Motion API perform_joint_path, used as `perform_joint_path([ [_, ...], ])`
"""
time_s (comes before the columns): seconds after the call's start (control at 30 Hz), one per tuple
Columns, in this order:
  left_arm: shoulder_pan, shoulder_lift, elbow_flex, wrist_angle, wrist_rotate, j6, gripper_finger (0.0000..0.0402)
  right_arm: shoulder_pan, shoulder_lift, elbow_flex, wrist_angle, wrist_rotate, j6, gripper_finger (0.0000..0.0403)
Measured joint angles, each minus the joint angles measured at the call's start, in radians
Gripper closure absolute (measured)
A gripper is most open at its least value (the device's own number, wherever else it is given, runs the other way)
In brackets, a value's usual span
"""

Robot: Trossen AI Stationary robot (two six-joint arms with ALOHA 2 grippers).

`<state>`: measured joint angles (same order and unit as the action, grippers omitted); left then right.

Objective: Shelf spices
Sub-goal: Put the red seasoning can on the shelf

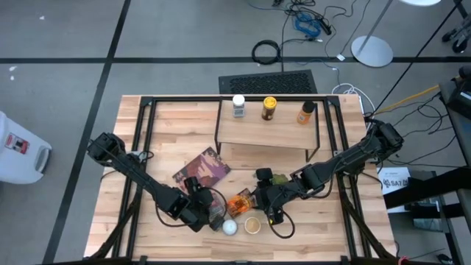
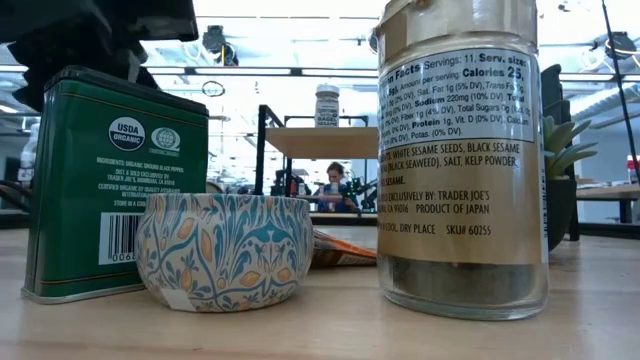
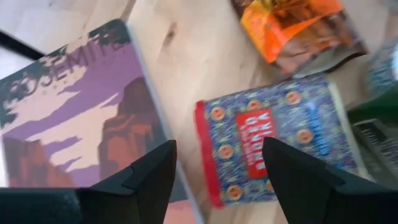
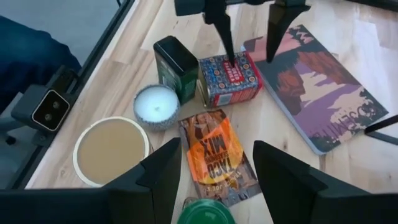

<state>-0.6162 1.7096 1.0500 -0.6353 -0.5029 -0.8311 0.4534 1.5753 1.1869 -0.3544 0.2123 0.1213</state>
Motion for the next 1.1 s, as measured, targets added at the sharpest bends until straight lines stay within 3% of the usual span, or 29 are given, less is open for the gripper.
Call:
perform_joint_path([
  [0.2,-0.020,-0.001,0.001,-0.057,-0.010,-0.044,0.0124,0.000,0.000,-0.006,-0.002,-0.006,0.000,0.0216],
  [0.47,-0.063,-0.054,0.001,-0.066,-0.145,-0.046,0.0111,0.021,0.000,-0.006,0.016,-0.013,-0.035,0.0205],
  [0.67,-0.073,-0.082,-0.028,-0.026,-0.136,-0.062,0.0111,0.000,0.011,-0.006,0.128,-0.014,-0.045,0.0186],
  [1.1,-0.108,-0.082,-0.166,0.149,-0.093,-0.208,0.0111,-0.172,0.146,-0.006,0.211,-0.238,0.008,0.0179],
])
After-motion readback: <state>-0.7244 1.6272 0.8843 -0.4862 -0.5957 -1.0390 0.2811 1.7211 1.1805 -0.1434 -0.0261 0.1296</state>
